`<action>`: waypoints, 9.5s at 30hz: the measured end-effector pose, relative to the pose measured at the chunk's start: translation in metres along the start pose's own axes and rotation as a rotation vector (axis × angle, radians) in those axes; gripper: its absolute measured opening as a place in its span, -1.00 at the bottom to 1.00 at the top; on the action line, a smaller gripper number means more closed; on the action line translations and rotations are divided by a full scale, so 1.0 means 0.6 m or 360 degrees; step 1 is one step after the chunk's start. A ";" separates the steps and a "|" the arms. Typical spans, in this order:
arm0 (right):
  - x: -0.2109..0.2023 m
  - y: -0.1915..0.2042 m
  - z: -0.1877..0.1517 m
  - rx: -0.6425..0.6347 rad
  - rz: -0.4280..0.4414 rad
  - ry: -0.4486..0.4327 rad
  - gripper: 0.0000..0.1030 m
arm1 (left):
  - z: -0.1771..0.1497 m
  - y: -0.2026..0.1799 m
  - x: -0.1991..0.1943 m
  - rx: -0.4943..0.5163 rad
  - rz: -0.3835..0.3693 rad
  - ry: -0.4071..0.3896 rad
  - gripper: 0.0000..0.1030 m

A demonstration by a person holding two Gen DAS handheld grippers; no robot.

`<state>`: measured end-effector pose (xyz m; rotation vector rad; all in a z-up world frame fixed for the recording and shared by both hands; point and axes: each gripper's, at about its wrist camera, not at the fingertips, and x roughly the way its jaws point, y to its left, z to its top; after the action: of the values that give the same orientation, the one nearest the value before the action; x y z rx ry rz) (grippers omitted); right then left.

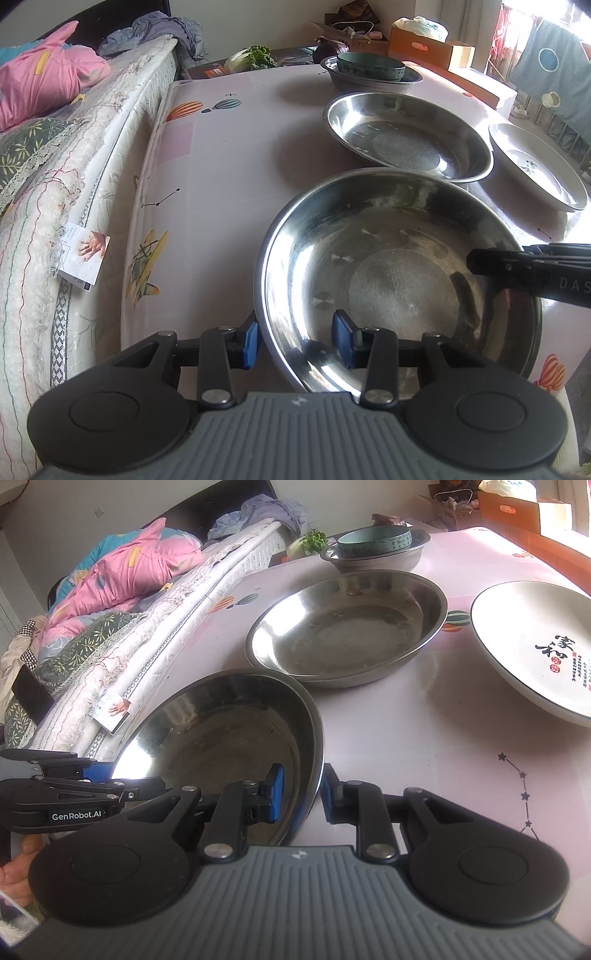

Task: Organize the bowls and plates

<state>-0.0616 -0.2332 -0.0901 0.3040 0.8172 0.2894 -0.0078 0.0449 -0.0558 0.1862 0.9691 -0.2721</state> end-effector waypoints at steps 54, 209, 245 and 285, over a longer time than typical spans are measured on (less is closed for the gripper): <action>0.005 0.014 -0.004 -0.0018 0.0054 -0.0007 -0.58 | -0.011 0.010 -0.009 -0.0056 0.0002 0.0015 -0.01; -0.018 0.029 0.005 -0.0064 0.0071 -0.0120 -0.49 | 0.002 -0.003 -0.042 -0.0026 0.0029 -0.0111 0.32; -0.071 -0.060 0.058 0.0102 -0.0039 -0.0316 -0.47 | 0.103 -0.086 -0.037 0.0176 -0.0059 -0.0288 0.32; -0.007 -0.078 0.139 0.0205 -0.0336 -0.0137 -0.44 | 0.193 -0.065 0.060 0.0054 -0.0394 -0.0311 0.31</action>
<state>0.0046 -0.2906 -0.0509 0.3450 0.7772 0.0257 0.0905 -0.0291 -0.0228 0.0687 0.7936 -0.5246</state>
